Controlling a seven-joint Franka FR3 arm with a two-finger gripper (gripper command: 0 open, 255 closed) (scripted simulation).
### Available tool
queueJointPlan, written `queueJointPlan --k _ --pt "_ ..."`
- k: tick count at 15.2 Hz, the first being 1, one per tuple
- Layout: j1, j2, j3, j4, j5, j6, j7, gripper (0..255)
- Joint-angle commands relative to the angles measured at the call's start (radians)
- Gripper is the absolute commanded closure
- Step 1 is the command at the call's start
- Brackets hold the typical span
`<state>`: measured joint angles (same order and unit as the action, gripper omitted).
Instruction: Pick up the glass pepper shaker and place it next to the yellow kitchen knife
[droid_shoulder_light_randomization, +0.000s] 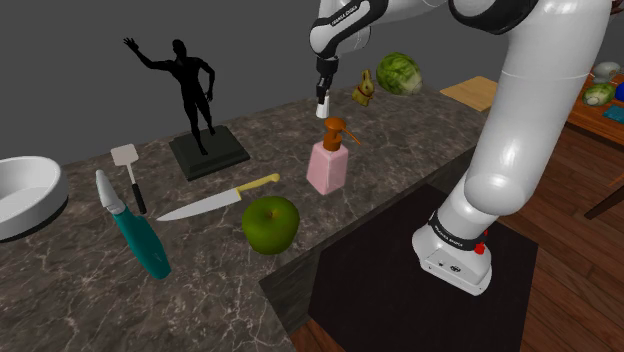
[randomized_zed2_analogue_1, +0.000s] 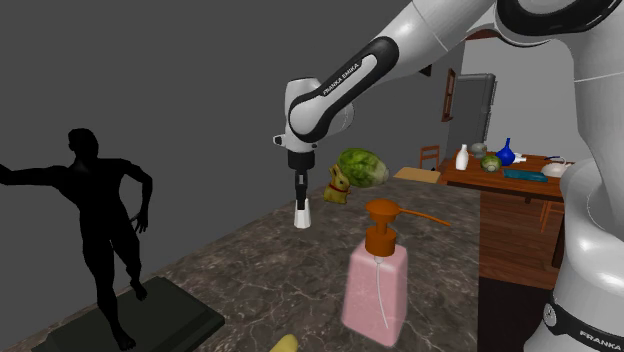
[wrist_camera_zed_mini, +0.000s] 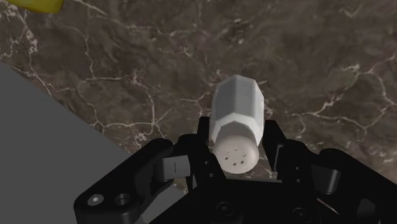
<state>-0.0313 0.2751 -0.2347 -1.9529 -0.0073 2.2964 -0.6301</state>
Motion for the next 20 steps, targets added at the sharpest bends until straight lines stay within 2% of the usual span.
queueJointPlan --k 1,4,20 --pt "0.000 0.000 0.000 0.000 0.000 0.000 0.000 255" --pt "0.000 0.000 0.000 0.000 0.000 0.000 0.000 255" --pt "0.007 -0.089 -0.006 0.105 -0.021 -0.193 0.004 255"
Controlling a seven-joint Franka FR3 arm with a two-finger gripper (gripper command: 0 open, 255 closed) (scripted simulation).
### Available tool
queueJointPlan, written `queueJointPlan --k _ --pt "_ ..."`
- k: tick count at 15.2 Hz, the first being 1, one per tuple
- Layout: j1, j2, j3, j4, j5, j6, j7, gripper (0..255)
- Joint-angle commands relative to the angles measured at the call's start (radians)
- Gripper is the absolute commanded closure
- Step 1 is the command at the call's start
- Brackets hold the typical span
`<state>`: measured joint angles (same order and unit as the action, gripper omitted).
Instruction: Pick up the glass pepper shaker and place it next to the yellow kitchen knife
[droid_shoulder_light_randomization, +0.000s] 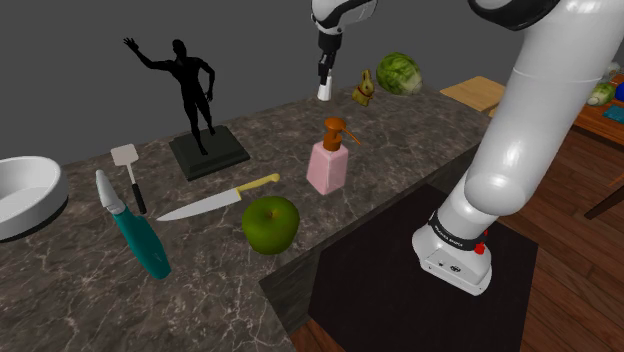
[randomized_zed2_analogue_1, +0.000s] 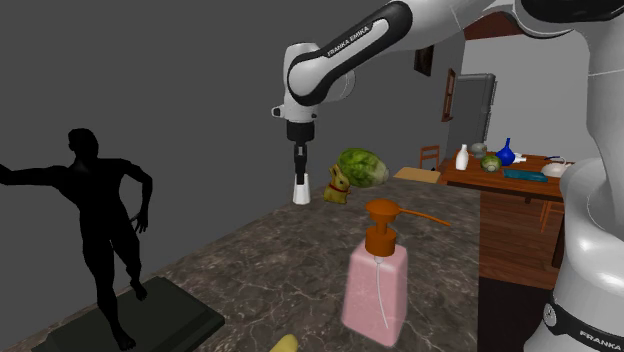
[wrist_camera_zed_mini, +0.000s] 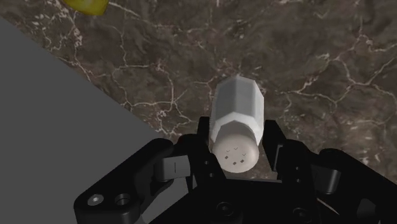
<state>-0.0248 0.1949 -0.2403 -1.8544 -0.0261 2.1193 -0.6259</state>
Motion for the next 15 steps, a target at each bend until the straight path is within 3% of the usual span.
queueJointPlan --k 1,15 --pt "0.001 -0.013 -0.001 0.015 -0.003 -0.028 0.000 255" --pt "0.002 -0.048 -0.002 0.160 -0.009 -0.207 -0.004 255"
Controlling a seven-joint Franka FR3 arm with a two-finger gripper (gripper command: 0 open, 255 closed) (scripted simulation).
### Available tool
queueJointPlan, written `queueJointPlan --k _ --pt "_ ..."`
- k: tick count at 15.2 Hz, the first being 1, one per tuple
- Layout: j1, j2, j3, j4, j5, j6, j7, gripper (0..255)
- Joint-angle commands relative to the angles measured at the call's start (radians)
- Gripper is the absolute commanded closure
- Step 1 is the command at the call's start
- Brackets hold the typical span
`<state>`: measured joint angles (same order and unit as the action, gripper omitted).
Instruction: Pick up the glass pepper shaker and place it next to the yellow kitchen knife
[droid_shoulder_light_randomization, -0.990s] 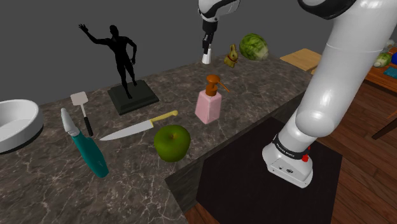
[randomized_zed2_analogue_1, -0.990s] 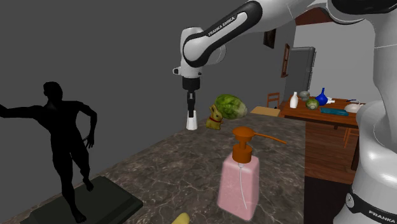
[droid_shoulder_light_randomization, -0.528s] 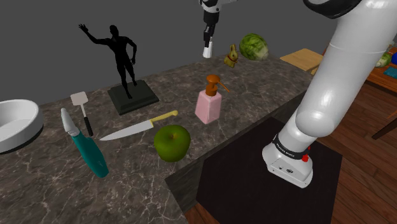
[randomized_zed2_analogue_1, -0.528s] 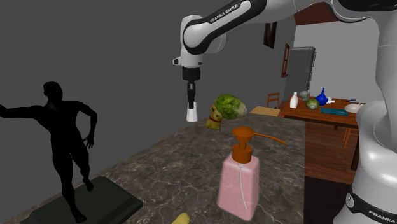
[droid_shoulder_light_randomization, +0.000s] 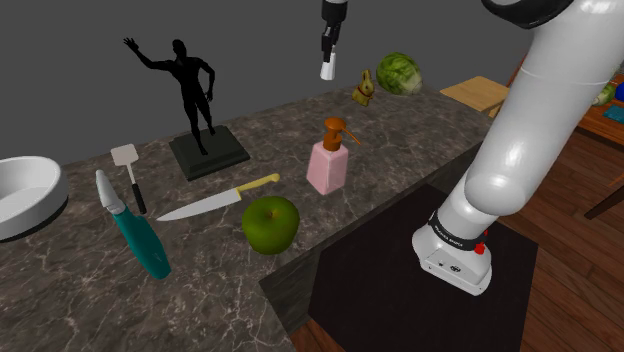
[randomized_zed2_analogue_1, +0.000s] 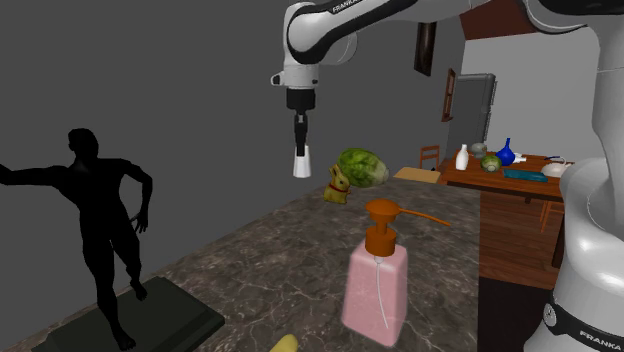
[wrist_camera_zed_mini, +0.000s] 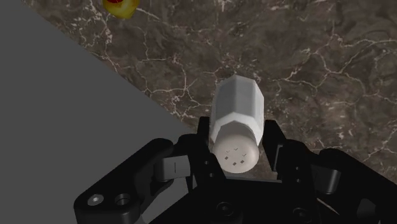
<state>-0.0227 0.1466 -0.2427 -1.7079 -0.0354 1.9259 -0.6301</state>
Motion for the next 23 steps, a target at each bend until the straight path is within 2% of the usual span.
queueJointPlan --k 1,4,13,23 --pt "0.000 0.000 0.000 0.026 0.000 -0.027 -0.001 255" --pt "0.000 -0.002 0.000 0.054 0.000 -0.056 -0.002 255" --pt "0.118 -0.120 0.091 -0.088 -0.047 -0.045 0.216 255" --pt "0.236 -0.159 0.208 -0.127 -0.063 -0.065 0.455 255"
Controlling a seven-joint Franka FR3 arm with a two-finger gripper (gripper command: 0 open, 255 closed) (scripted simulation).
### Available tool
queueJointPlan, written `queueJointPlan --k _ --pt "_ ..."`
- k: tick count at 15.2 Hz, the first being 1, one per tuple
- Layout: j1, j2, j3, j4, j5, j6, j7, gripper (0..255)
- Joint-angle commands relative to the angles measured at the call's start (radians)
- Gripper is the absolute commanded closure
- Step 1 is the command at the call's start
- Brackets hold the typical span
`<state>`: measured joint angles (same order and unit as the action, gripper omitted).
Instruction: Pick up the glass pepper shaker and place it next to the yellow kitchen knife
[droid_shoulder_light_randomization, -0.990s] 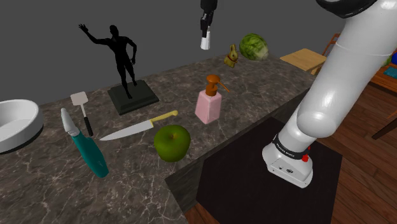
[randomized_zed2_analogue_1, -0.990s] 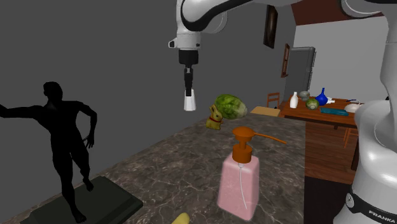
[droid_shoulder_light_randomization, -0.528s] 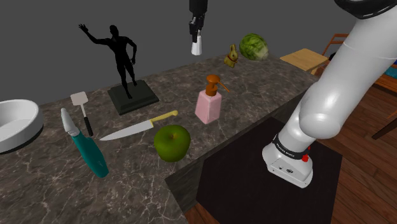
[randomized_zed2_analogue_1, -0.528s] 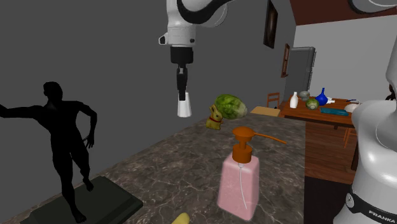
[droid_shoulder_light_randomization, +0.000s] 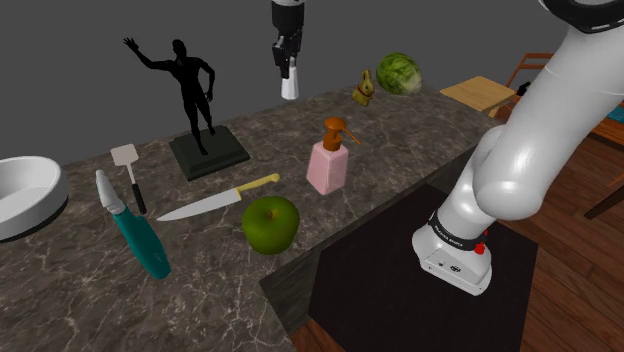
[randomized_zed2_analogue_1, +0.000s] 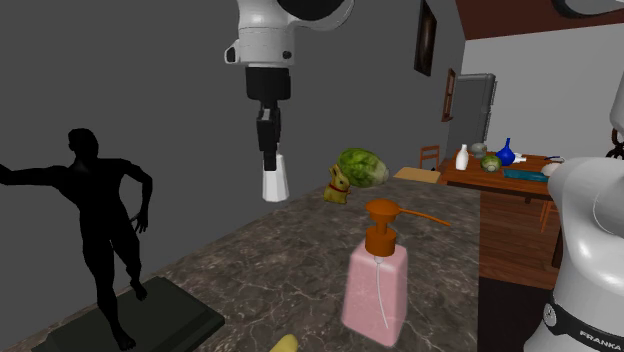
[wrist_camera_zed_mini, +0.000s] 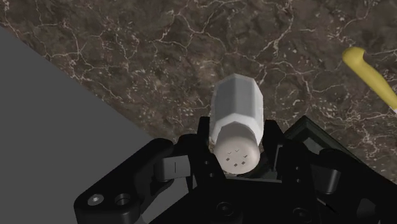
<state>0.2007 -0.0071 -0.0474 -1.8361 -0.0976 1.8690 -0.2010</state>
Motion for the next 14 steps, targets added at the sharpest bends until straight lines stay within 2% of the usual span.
queueJointPlan --k 1,5,14 --pt "0.024 -0.004 0.024 0.004 -0.002 -0.011 0.049 255" --pt "0.074 0.014 0.076 0.028 -0.004 -0.028 0.150 255" --pt "0.073 0.028 0.075 -0.076 -0.009 0.090 0.161 255"
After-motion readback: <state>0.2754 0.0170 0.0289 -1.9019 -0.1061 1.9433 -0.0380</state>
